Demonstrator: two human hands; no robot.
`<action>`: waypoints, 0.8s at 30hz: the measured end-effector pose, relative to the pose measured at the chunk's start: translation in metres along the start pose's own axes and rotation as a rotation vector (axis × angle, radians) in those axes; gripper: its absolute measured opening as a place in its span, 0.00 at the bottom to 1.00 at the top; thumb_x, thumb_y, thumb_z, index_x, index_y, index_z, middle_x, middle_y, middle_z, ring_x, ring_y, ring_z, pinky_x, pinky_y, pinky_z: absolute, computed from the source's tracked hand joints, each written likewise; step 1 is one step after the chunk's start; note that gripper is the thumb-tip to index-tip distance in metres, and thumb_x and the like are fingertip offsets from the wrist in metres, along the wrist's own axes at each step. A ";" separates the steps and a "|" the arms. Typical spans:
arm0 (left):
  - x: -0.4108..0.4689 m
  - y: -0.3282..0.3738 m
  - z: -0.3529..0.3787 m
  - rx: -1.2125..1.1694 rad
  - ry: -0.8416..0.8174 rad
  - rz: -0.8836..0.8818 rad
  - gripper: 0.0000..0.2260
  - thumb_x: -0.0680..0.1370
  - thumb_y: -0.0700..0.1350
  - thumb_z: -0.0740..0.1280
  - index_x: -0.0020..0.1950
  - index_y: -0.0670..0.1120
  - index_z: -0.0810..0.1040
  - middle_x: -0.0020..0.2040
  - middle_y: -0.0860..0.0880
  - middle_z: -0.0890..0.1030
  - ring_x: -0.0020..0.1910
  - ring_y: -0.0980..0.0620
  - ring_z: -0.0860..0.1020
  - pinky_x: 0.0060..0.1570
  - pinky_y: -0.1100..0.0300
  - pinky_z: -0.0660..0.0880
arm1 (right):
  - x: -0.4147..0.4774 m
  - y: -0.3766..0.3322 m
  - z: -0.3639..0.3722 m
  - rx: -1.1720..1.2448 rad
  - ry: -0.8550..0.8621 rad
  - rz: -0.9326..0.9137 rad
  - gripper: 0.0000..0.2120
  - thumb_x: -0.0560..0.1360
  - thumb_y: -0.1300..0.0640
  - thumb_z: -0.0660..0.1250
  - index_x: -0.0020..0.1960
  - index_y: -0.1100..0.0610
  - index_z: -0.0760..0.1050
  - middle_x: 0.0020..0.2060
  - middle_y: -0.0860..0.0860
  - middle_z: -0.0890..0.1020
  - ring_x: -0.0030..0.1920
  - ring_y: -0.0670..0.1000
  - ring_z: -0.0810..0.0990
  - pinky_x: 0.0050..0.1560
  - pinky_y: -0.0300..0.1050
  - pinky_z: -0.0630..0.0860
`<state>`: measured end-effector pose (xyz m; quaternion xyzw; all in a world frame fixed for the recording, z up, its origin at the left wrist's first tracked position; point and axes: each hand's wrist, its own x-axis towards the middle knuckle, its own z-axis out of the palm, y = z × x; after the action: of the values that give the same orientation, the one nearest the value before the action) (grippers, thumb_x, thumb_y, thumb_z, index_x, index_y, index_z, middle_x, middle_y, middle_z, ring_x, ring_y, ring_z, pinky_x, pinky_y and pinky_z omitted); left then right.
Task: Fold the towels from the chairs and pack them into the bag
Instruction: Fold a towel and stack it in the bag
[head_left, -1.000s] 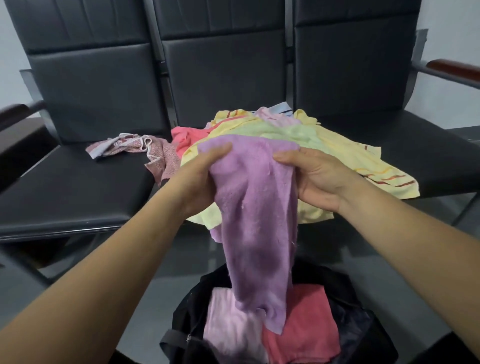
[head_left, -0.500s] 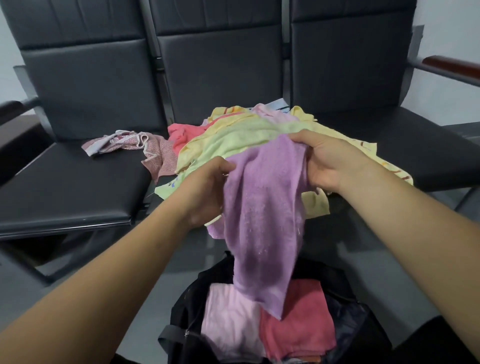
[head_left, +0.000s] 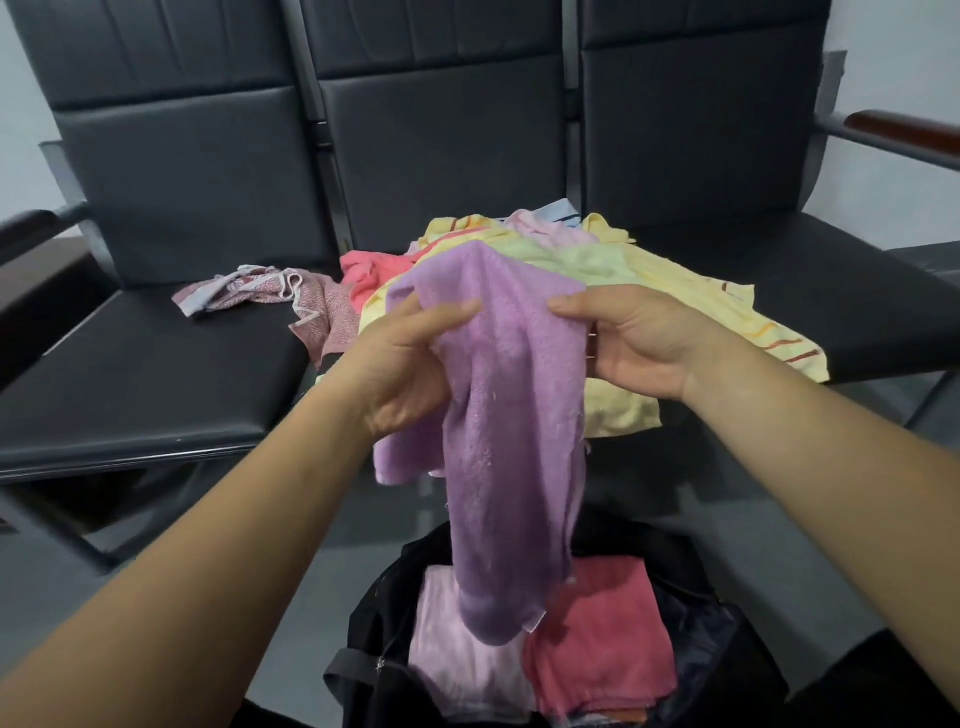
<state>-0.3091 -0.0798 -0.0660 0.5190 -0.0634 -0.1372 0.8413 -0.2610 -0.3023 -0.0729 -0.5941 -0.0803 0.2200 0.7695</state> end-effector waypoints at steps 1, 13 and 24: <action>0.001 0.000 -0.004 0.116 0.027 -0.011 0.20 0.77 0.34 0.68 0.70 0.37 0.74 0.63 0.38 0.81 0.63 0.41 0.81 0.62 0.45 0.79 | 0.002 -0.001 -0.001 0.010 0.031 -0.030 0.26 0.71 0.58 0.75 0.68 0.63 0.78 0.61 0.56 0.83 0.58 0.55 0.82 0.58 0.51 0.80; 0.005 0.021 -0.022 0.600 0.165 -0.003 0.05 0.79 0.38 0.69 0.53 0.39 0.83 0.48 0.43 0.86 0.49 0.47 0.85 0.50 0.56 0.82 | 0.000 -0.020 -0.006 -0.206 0.198 -0.168 0.15 0.78 0.57 0.73 0.63 0.58 0.80 0.60 0.54 0.85 0.60 0.55 0.84 0.53 0.50 0.83; 0.001 0.027 -0.019 0.231 0.069 0.069 0.17 0.76 0.40 0.69 0.64 0.43 0.80 0.55 0.45 0.85 0.53 0.49 0.84 0.53 0.57 0.81 | -0.007 -0.026 -0.005 0.064 0.046 -0.122 0.24 0.74 0.61 0.72 0.69 0.60 0.77 0.62 0.54 0.83 0.57 0.51 0.84 0.61 0.50 0.81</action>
<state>-0.2993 -0.0529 -0.0507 0.6142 -0.0673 -0.0821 0.7819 -0.2589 -0.3149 -0.0485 -0.5682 -0.0915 0.1615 0.8017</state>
